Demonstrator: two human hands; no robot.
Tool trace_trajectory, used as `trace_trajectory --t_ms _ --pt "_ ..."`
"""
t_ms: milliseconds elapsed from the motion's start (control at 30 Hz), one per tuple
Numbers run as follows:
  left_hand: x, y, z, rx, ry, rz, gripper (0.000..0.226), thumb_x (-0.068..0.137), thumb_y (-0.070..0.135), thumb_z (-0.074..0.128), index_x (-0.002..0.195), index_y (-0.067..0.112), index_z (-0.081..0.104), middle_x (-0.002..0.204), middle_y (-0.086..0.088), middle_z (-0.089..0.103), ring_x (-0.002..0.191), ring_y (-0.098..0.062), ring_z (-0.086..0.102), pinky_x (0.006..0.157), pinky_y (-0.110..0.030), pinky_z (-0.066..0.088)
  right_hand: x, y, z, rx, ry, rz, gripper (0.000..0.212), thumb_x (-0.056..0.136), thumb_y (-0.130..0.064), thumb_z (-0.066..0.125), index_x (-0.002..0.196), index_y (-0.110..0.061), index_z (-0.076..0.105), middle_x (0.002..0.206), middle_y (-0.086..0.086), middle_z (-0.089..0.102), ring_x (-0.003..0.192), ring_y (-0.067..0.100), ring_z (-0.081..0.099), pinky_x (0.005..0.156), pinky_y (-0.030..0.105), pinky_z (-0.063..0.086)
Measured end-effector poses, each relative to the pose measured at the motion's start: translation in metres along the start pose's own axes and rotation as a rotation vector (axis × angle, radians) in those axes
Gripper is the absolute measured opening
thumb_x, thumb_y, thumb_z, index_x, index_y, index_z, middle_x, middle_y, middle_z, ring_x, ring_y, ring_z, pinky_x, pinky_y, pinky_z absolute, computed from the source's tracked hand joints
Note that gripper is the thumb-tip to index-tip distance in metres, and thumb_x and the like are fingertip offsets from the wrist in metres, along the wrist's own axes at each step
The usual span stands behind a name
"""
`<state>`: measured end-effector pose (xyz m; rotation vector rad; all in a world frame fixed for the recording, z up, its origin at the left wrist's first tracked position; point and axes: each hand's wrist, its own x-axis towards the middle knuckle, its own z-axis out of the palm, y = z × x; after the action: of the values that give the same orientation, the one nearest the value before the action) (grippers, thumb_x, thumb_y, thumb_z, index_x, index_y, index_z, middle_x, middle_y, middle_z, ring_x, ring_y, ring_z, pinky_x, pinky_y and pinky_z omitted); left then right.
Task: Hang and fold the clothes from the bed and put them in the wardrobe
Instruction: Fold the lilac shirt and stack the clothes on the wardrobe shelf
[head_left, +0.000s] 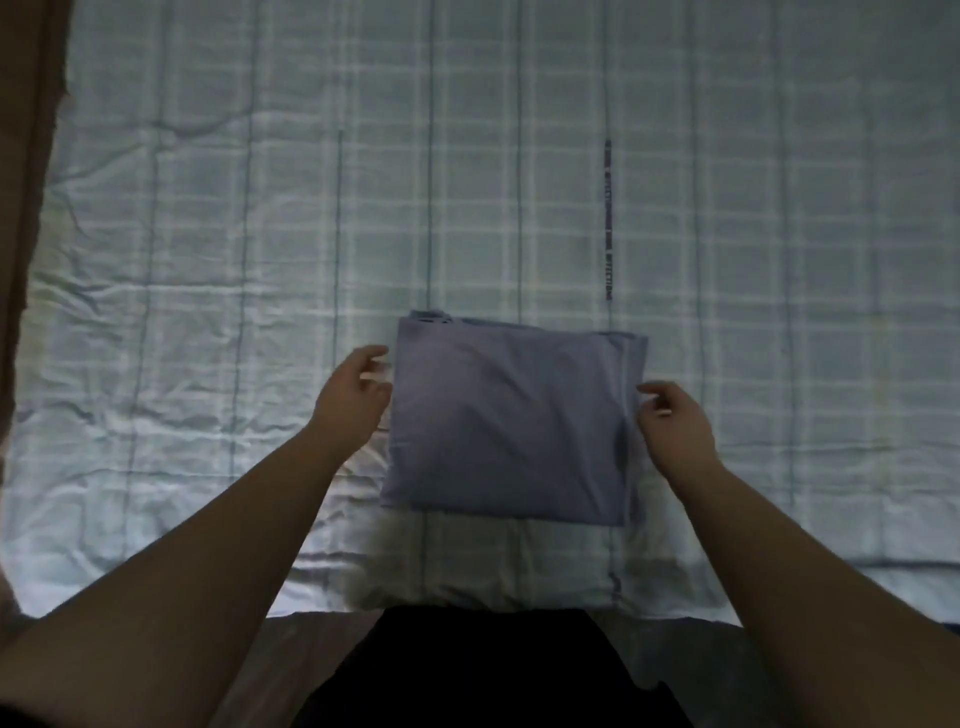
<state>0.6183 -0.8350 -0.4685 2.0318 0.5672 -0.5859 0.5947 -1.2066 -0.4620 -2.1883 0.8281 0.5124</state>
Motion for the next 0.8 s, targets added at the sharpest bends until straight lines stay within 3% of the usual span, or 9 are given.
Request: trace_trajectory --t_ms 100,200,300,367,467,600,800 --pt "0.042 0.017 0.011 0.170 0.013 0.132 0.045 0.078 0.015 0.062 0.122 0.020 0.060 0.102 -0.003 0.063 0.087 -0.022 0.061 0.084 -0.038 0.051 0.040 -0.021 0.014 -0.084 0.082 -0.208 0.027 0.088 -0.021 0.061 0.115 -0.019 0.066 0.113 0.014 0.059 0.096 0.027 0.062 0.090 0.035 0.049" --pt "0.069 0.031 0.016 0.237 -0.048 0.123 0.031 0.077 0.023 0.064 0.108 0.024 0.066 0.094 0.004 0.066 0.088 -0.021 0.066 0.077 -0.032 0.049 0.069 -0.032 0.022 -0.250 0.081 -0.347 0.032 0.086 -0.017 0.064 0.117 -0.020 0.068 0.120 0.015 0.057 0.109 0.032 0.054 0.100 0.037 0.041" --pt "0.083 0.028 0.017 0.306 -0.044 0.134 0.017 0.083 0.015 0.068 0.098 0.021 0.065 0.081 0.009 0.061 0.081 -0.017 0.061 0.065 -0.021 0.040 0.083 -0.028 0.028 -0.442 0.030 -0.379 0.018 0.086 -0.021 0.063 0.101 -0.020 0.073 0.106 0.013 0.062 0.102 0.037 0.055 0.092 0.044 0.046" --pt "0.085 0.027 0.015 0.293 0.004 0.171 0.015 0.083 0.013 0.069 0.092 0.024 0.063 0.076 0.013 0.058 0.072 -0.008 0.056 0.060 -0.008 0.037 0.086 -0.023 0.030 -0.432 0.050 -0.383 0.017 0.084 -0.019 0.065 0.100 -0.016 0.070 0.105 0.014 0.061 0.101 0.036 0.054 0.092 0.044 0.045" --pt "0.085 0.026 0.013 0.218 0.041 0.196 0.017 0.083 0.013 0.069 0.091 0.028 0.064 0.078 0.016 0.059 0.072 -0.005 0.055 0.065 -0.014 0.039 0.087 -0.022 0.031 -0.418 0.016 -0.453 0.032 0.081 -0.021 0.069 0.113 -0.018 0.065 0.113 0.011 0.062 0.108 0.035 0.054 0.097 0.039 0.040" --pt "0.084 0.027 0.015 0.183 0.032 0.148 0.013 0.085 0.016 0.070 0.092 0.024 0.064 0.080 0.012 0.062 0.077 -0.008 0.058 0.067 -0.015 0.041 0.084 -0.030 0.037 -0.556 -0.030 -0.453 0.016 0.089 -0.030 0.062 0.102 -0.021 0.068 0.101 0.009 0.064 0.097 0.036 0.054 0.084 0.047 0.047" --pt "0.086 0.030 0.015 0.121 0.041 0.164 0.022 0.084 0.013 0.071 0.078 0.032 0.062 0.076 0.008 0.063 0.071 -0.007 0.057 0.063 -0.007 0.041 0.075 -0.031 0.038 -0.622 0.210 -0.443 0.008 0.090 -0.025 0.054 0.093 -0.019 0.058 0.095 0.009 0.061 0.094 0.036 0.052 0.077 0.043 0.035"
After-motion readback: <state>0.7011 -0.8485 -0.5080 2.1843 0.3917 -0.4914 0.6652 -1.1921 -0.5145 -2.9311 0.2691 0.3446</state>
